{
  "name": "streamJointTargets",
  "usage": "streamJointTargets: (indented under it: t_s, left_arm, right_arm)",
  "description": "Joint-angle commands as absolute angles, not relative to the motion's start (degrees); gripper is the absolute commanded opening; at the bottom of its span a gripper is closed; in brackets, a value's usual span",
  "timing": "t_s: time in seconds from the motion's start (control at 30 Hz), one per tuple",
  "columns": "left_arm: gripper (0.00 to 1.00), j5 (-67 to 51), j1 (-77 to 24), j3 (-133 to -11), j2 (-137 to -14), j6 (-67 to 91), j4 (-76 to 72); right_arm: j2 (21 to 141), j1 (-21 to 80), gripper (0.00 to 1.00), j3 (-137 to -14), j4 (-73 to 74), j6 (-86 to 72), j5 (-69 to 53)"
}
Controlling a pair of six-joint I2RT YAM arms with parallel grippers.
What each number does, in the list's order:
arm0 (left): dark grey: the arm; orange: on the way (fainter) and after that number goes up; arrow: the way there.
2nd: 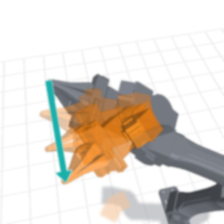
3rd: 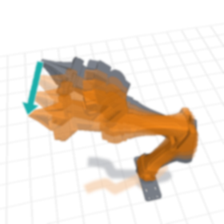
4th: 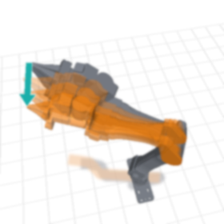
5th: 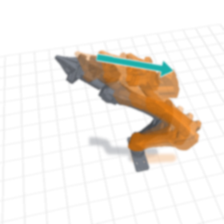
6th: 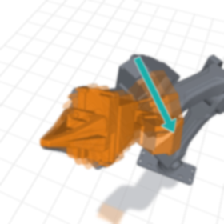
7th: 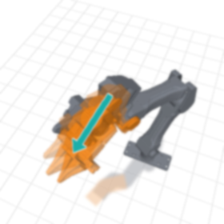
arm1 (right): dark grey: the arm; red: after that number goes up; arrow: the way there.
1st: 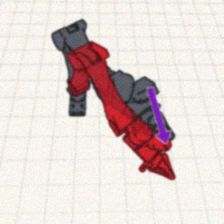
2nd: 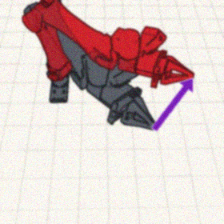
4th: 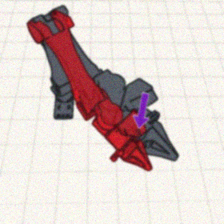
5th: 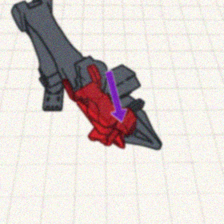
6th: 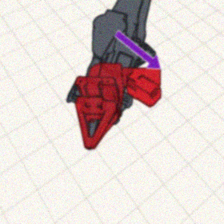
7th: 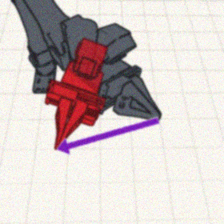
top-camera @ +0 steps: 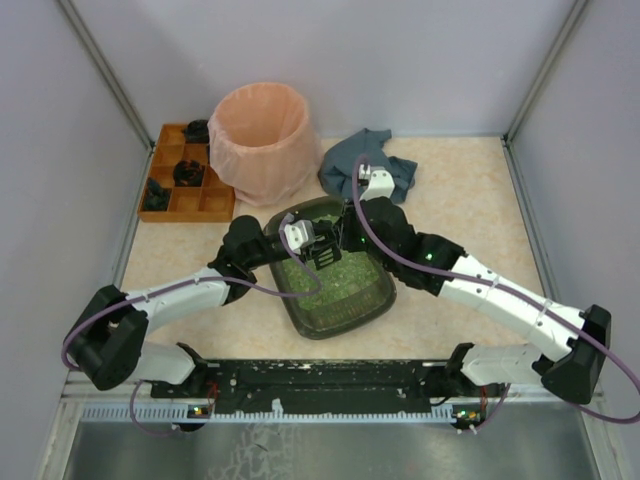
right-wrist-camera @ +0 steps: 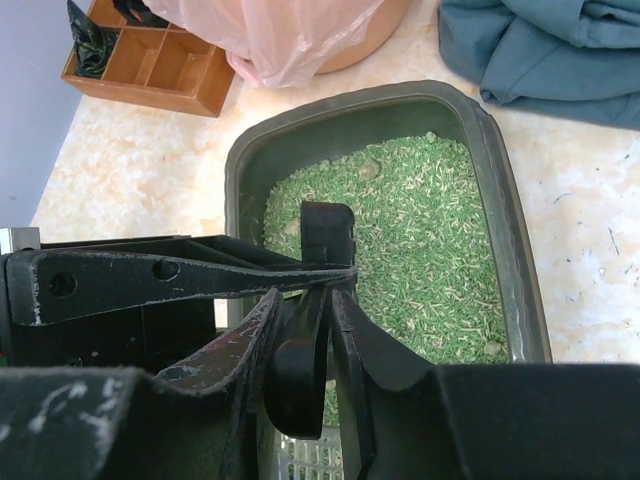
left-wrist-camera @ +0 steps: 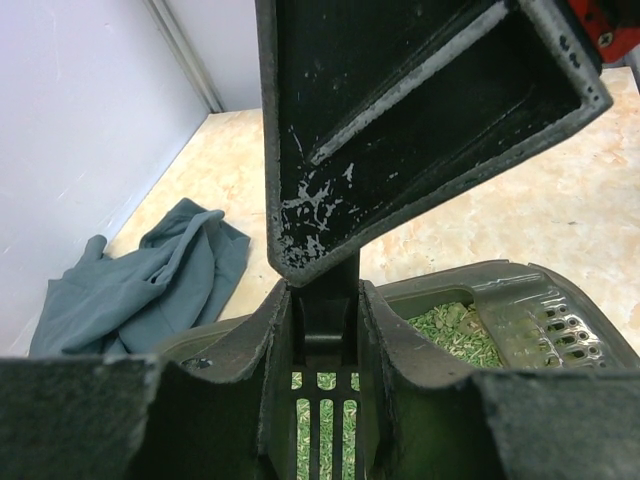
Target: Clean the litter box
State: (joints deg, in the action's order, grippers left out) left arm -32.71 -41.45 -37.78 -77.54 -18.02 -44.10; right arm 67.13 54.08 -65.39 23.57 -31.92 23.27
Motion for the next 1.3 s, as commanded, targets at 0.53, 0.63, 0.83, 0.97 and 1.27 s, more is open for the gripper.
streamJointTargets:
  t_s: [0.53, 0.63, 0.83, 0.97, 1.27]
  left_arm:
    - [0.35, -31.14, -41.75, -38.53, -76.29, -14.07, -47.45]
    - [0.55, -28.80, -41.67, -38.41, -75.34, -12.68, -47.36]
    - [0.68, -20.64, -41.66, -40.11, -70.09, -7.47, -37.35]
    - [0.69, -13.43, -41.66, -40.95, -65.02, -1.26, -28.08]
    - [0.70, 10.94, -41.53, -46.55, -60.78, 16.92, 2.76]
  right_arm:
    - [65.84, 52.89, 0.01, -63.81, 16.44, -29.91, 23.92]
    - [63.89, 51.00, 0.00, -61.23, 12.96, -28.45, 23.11]
    - [62.08, 47.85, 0.00, -59.30, 10.53, -26.50, 19.20]
    - [62.44, 47.79, 0.00, -59.53, 10.31, -24.41, 18.17]
    - [61.03, 47.75, 0.00, -58.85, 12.95, -22.13, 20.69]
